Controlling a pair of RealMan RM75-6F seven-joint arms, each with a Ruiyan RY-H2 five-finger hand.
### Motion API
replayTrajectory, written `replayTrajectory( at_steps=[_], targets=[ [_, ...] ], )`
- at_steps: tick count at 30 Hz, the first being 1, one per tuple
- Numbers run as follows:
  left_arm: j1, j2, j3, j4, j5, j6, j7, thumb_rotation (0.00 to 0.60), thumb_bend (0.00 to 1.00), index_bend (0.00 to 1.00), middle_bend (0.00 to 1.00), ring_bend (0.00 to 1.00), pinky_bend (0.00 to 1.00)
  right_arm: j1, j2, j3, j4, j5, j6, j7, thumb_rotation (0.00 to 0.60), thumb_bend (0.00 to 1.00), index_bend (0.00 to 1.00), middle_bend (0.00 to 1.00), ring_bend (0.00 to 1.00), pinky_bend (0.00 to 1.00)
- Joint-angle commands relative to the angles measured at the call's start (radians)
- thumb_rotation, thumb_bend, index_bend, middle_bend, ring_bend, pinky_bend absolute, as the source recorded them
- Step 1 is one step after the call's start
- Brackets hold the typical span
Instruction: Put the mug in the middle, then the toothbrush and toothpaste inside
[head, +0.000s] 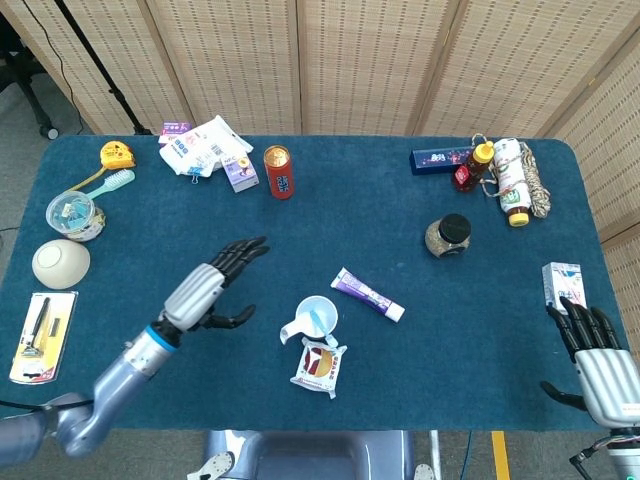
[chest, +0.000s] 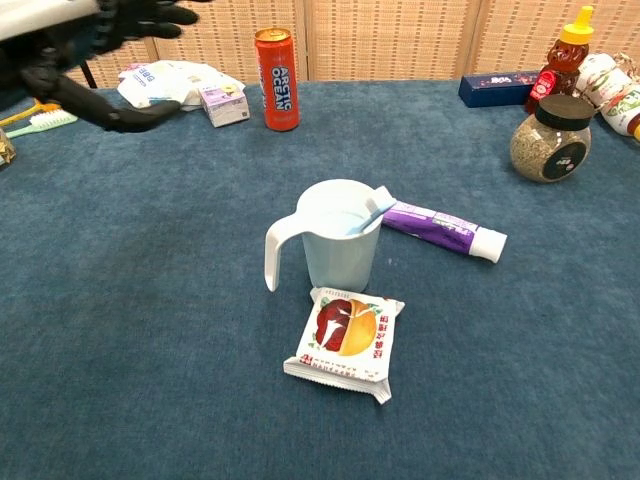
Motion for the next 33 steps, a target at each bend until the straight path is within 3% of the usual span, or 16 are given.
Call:
replayTrajectory(
  at_steps=[1, 9, 14, 23, 29, 33],
  targets=[
    [0.108, 0.211, 0.066, -0.118, -0.05, 0.037, 0.175, 0.6, 0.38, 0.0, 0.0, 0.0, 0.0, 0.007, -0.008, 0.003, 0.002, 0.01, -0.013, -0.007, 0.6, 0.0, 0.0, 0.0, 0.0, 0.0],
    [0.236, 0.355, 0.139, -0.16, -0.087, 0.108, 0.251, 0.6, 0.38, 0.0, 0.0, 0.0, 0.0, 0.044, -0.034, 0.031, 0.037, 0.057, -0.066, -0.009, 0.6, 0.0, 0.0, 0.0, 0.0, 0.0],
    [0.34, 0.4, 0.183, -0.149, -0.086, 0.189, 0.246, 0.6, 0.38, 0.0, 0.0, 0.0, 0.0, 0.133, -0.035, 0.079, 0.05, 0.132, -0.202, 0.01, 0.6, 0.0, 0.0, 0.0, 0.0, 0.0],
    [0.422, 0.424, 0.174, -0.152, -0.043, 0.285, 0.25, 0.6, 0.37, 0.0, 0.0, 0.0, 0.0, 0.302, -0.049, 0.155, -0.009, 0.291, -0.439, -0.058, 0.6, 0.0, 0.0, 0.0, 0.0, 0.0],
    [0.444, 0.427, 0.171, -0.139, -0.006, 0.3, 0.243, 0.6, 0.22, 0.0, 0.0, 0.0, 0.0, 0.414, -0.109, 0.188, -0.029, 0.43, -0.562, -0.173, 0.6, 0.0, 0.0, 0.0, 0.0, 0.0],
    [0.451, 0.426, 0.16, -0.132, -0.001, 0.301, 0.231, 0.6, 0.22, 0.0, 0.0, 0.0, 0.0, 0.479, -0.16, 0.195, -0.03, 0.547, -0.6, -0.277, 0.6, 0.0, 0.0, 0.0, 0.0, 0.0]
  ],
)
